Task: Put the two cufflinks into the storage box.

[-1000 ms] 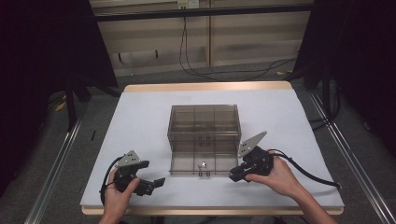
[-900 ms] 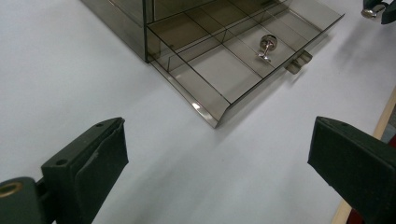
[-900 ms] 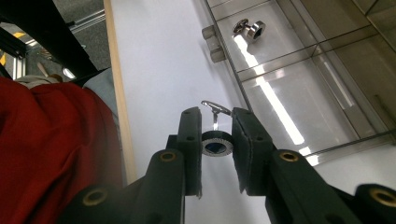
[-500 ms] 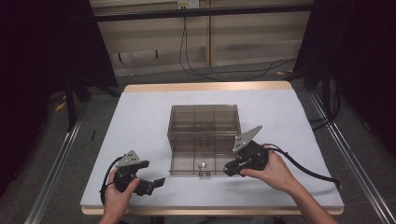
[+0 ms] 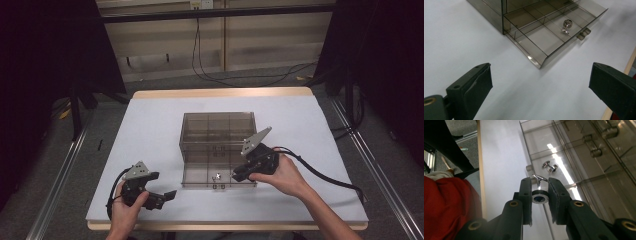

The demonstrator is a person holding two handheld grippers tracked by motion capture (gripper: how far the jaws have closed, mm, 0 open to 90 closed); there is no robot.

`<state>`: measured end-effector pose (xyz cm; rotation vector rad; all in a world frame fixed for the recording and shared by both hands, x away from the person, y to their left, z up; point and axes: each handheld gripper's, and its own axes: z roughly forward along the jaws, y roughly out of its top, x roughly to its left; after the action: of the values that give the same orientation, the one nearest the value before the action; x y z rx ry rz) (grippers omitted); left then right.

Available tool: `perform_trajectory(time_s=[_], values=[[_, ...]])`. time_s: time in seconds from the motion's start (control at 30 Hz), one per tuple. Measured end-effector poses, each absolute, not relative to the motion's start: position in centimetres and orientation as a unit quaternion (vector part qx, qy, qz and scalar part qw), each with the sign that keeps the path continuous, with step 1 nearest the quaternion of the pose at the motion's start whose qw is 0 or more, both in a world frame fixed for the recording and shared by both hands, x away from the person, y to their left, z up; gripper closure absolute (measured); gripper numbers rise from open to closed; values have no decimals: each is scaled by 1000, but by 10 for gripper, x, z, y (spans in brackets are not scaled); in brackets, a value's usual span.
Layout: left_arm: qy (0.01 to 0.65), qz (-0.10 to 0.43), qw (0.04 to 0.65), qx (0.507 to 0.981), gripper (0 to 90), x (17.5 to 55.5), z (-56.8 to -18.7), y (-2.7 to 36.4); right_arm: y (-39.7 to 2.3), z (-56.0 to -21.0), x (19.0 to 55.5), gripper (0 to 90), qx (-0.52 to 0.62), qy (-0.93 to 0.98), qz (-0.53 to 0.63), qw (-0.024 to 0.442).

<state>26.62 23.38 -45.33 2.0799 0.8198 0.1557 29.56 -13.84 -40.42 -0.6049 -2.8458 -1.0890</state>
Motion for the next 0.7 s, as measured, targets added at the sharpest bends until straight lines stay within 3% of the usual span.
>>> perform_trajectory(time_s=[0.7], values=[[329, 62, 432, 837, 41, 266, -453, 233, -108, -398, 315, 742, -175, -927, -332, 16]])
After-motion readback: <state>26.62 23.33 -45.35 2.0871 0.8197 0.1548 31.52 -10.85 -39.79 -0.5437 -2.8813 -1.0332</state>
